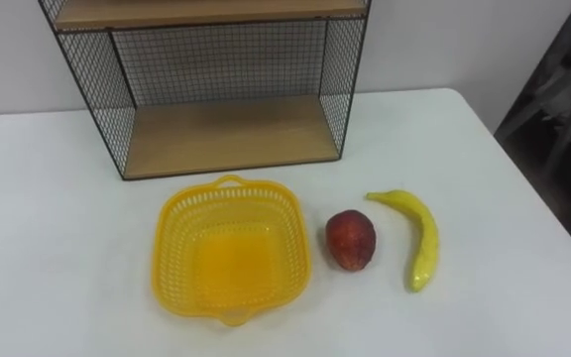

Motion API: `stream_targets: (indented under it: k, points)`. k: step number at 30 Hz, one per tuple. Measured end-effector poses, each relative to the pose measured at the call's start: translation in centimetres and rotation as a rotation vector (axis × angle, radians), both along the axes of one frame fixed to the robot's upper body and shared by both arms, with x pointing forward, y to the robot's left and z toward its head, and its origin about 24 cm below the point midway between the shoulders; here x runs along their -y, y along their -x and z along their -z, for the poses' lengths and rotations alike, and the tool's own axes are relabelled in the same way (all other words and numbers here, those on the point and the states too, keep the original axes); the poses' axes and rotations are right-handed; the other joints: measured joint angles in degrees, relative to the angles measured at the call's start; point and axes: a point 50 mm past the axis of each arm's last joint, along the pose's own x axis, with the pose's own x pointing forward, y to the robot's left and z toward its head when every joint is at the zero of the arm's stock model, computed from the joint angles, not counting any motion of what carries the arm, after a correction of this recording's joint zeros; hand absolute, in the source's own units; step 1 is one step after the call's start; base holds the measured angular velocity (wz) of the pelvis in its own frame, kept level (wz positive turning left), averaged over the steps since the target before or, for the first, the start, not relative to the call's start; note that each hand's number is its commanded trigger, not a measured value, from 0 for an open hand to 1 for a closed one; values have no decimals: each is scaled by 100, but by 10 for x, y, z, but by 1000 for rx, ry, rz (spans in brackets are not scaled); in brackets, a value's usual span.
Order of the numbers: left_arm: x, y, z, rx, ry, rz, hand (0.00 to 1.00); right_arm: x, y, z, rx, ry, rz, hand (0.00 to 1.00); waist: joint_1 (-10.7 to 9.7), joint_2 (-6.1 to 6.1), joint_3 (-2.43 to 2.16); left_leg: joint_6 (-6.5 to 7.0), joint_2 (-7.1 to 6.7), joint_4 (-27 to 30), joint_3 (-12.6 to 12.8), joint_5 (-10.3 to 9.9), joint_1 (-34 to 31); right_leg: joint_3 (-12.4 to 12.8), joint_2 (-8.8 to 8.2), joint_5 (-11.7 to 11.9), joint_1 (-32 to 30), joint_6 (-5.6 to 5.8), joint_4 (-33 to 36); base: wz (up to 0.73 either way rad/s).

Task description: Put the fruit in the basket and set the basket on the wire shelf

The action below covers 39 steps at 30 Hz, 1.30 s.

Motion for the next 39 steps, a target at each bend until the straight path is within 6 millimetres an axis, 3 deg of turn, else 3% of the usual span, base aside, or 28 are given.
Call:
stream_targets:
  k: [3, 9, 12, 18, 22, 28, 30, 33, 36, 39]
  points:
    - [-7, 7, -2, 24, -15, -80, 0, 8, -7, -2, 127, 58, 402, 0, -141, -4, 1, 0, 1, -41, 21, 0, 18, 23, 27, 0, -2, 0, -1, -3]
    - [-16, 14, -5, 46, -78, -158, 0, 31, -31, -8, 314, 154, 929, 0, -338, -14, -11, 0, -3, 13, -27, 0, -20, -11, 41, 31, 3, 8, -94, 3]
    - [-22, 14, -9, 71, -101, -162, 0, 47, -43, -15, 377, 209, 1068, 0, -438, -54, -45, 1, -44, 31, -38, 0, -43, -18, 38, 35, -3, 9, -83, 2]
    - [-36, 14, -14, 88, -167, -155, 0, 91, -63, -40, 473, 374, 1160, 0, -479, -96, -96, 2, -50, 18, -6, 0, -16, -18, 29, 53, -20, 20, -9, -3]
    - [-36, 11, -14, 101, -180, -145, 0, 112, -85, -64, 539, 512, 1087, 0, -489, -132, -99, 20, -64, 0, 10, 13, -32, 25, 17, 53, -56, 20, 14, -1]
    - [-37, 2, -15, 142, -179, -111, 0, 138, -140, -136, 734, 926, 773, 0, -397, -168, -86, 57, -77, 23, 77, 47, -171, 110, 15, 101, -221, 38, -8, -3]
    - [-34, 1, -14, 136, -169, -80, 0, 137, -159, -166, 822, 1085, 652, 0, -395, -177, -85, 62, -75, 25, 73, 52, -218, 109, 26, 140, -263, 40, 5, -4]
    - [-31, 2, -13, 131, -160, -64, 0, 128, -178, -196, 947, 1221, 527, 0, -355, -176, -81, 62, -70, 7, 85, 52, -246, 112, 30, 152, -303, 39, 5, 0]
    - [-31, -1, -13, 146, -155, -48, 0, 115, -192, -223, 1085, 1313, 397, 0, -271, -169, -86, 62, -64, 9, 94, 52, -312, 120, 30, 164, -395, 31, 28, -5]
    - [-31, -1, -13, 147, -155, -41, 0, 106, -199, -237, 1172, 1345, 345, 0, -193, -166, -89, 61, -61, -8, 106, 53, -302, 119, 29, 166, -387, 31, 32, -1]
